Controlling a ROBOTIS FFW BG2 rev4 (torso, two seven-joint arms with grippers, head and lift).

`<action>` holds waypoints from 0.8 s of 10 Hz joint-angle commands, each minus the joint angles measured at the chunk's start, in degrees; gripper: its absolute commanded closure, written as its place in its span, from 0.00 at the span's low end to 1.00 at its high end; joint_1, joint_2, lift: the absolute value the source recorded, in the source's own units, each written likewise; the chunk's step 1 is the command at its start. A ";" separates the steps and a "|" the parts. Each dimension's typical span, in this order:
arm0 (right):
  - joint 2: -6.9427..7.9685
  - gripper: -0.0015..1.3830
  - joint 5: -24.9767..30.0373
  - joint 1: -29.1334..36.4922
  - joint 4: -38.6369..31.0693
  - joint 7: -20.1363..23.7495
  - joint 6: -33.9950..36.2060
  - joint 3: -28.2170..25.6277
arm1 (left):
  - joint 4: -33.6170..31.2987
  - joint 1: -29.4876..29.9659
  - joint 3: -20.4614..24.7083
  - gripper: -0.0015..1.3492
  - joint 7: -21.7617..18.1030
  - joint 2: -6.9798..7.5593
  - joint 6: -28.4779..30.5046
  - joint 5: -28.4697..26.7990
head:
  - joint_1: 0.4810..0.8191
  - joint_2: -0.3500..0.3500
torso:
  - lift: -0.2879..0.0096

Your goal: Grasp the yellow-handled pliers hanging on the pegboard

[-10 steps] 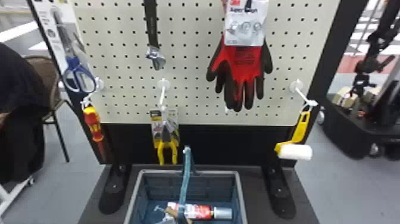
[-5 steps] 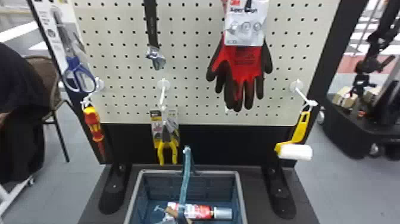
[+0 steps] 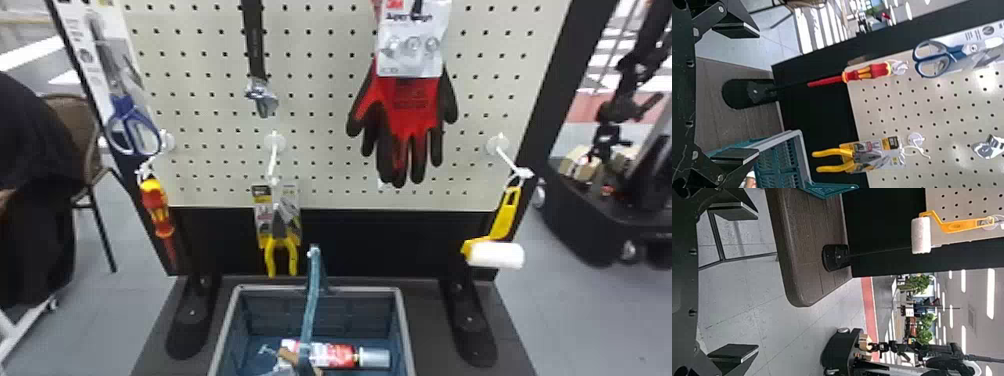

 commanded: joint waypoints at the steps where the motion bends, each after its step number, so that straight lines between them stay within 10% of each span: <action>1: 0.00 0.08 0.10 0.08 0.01 0.00 0.20 0.09 | 3.28 -4.80 1.73 0.17 -3.20 -0.23 0.06 0.96 | 0.20 0.50 | 0.63; 8: 0.62 0.08 0.28 -0.66 0.43 1.67 1.08 0.09 | 25.36 -31.99 2.87 0.17 -18.75 5.54 3.67 8.79 | 0.20 0.50 | 0.63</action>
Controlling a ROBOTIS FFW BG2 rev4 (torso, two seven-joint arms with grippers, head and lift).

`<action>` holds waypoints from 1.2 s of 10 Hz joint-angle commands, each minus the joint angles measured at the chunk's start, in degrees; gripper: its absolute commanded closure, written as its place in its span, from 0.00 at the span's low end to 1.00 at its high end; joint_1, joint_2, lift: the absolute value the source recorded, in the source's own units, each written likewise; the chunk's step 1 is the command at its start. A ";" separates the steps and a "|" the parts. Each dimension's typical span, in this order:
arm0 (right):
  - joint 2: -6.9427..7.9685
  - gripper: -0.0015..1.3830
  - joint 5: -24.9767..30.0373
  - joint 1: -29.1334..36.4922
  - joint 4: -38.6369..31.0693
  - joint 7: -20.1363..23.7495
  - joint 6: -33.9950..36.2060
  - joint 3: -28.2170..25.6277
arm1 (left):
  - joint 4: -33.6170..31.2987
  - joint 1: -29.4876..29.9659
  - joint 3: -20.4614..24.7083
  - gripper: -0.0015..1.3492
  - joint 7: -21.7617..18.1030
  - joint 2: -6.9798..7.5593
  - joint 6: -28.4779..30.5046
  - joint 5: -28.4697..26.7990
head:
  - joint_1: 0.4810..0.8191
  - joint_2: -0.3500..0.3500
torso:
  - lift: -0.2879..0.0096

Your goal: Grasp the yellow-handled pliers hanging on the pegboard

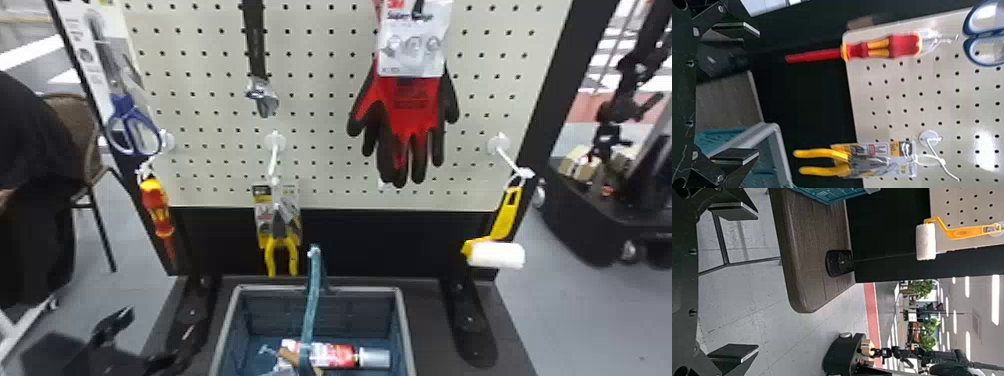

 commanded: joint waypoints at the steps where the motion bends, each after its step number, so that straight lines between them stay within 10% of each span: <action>1: 0.36 0.08 0.09 -0.51 0.21 0.64 0.27 0.03 | 4.67 -6.97 -1.78 0.17 -2.87 1.72 1.47 2.12 | 0.20 0.50 | 0.63; 12: 2.03 0.08 0.79 -3.09 2.46 4.33 1.68 -0.06 | 29.56 -38.72 -13.21 0.06 -24.75 7.34 11.67 18.03 | 0.20 0.50 | 0.63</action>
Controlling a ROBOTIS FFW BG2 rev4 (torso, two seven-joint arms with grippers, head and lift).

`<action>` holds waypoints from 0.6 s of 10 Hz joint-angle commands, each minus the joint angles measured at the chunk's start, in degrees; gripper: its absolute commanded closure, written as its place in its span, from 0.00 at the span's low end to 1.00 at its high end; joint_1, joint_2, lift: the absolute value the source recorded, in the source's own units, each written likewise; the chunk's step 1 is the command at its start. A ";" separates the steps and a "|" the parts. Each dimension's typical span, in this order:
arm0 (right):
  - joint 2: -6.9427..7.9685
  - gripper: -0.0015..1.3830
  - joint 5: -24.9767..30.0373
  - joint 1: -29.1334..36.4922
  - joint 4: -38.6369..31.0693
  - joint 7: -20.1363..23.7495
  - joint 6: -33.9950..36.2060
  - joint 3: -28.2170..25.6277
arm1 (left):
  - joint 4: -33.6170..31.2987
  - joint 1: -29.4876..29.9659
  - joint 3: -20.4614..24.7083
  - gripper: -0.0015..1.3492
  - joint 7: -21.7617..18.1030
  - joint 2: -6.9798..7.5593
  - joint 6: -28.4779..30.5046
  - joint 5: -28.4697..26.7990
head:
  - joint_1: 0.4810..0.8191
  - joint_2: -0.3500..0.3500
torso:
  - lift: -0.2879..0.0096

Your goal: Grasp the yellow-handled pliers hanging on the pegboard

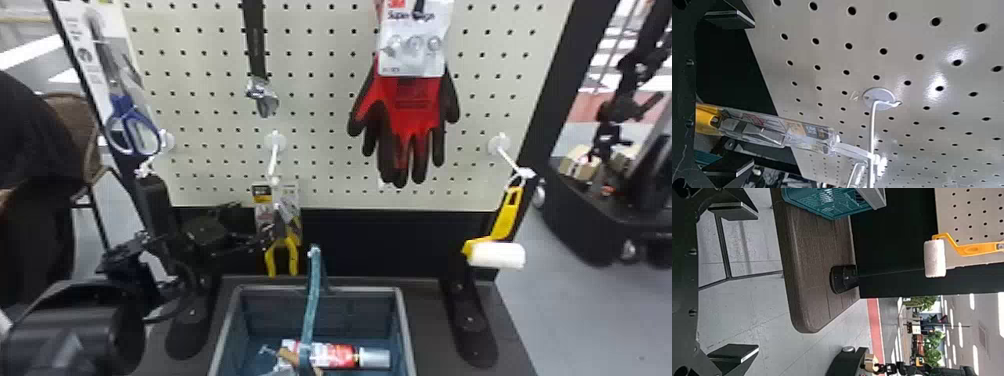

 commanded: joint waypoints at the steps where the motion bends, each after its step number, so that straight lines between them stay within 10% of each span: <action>1: 0.01 0.08 0.09 -0.13 0.14 0.00 0.09 -0.04 | 3.92 -2.18 -1.00 0.07 -1.60 0.10 0.46 1.36 | 0.20 0.50 | 0.63; 2: 0.10 0.08 0.09 -0.38 0.42 0.00 0.09 -0.04 | 4.48 -2.30 -1.09 0.14 -1.87 0.10 -0.51 1.10 | 0.20 0.50 | 0.63; 4: 0.10 0.08 0.09 -0.26 0.56 0.00 0.09 0.05 | 4.48 -2.79 -0.74 0.66 -1.08 -0.08 -2.27 -0.13 | 0.20 0.50 | 0.63; 6: 0.10 0.08 0.09 -0.26 0.56 0.00 0.09 -0.04 | 4.48 -3.28 -0.65 0.76 -0.72 -0.17 -3.59 -0.40 | 0.20 0.50 | 0.63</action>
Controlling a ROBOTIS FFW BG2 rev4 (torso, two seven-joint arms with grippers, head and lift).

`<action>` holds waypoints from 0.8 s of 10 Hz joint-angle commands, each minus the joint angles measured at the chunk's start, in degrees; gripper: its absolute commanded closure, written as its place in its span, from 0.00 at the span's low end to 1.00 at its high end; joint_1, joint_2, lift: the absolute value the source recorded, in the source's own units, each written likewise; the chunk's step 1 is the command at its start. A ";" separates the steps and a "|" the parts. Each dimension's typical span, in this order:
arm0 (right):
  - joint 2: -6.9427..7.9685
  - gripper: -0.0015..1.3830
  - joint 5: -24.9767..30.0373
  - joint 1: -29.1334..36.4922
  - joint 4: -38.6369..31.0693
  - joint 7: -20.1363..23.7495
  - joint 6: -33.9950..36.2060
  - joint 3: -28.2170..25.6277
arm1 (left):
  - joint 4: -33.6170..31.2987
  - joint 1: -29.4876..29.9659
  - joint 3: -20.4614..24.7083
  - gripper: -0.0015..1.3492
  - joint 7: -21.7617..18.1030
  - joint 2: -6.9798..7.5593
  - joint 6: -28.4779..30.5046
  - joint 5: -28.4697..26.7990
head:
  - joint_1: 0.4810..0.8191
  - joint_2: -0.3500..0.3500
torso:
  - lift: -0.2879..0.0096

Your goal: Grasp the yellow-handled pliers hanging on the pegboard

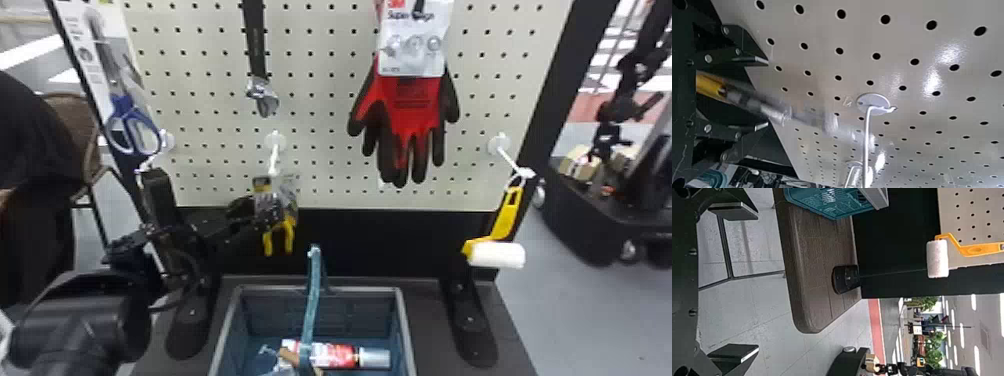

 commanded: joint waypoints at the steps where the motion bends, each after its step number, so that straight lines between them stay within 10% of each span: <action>1: 0.00 0.08 -0.02 0.01 0.00 0.01 0.00 -0.02 | 0.00 -0.20 -0.08 0.80 -0.03 -0.01 0.12 0.02 | 0.20 0.50 | 0.63; 8: 0.00 0.08 -0.02 -0.12 0.42 0.01 0.00 -0.02 | 0.00 0.67 -0.87 0.81 -0.03 -0.18 -1.12 1.42 | 0.20 0.50 | 0.63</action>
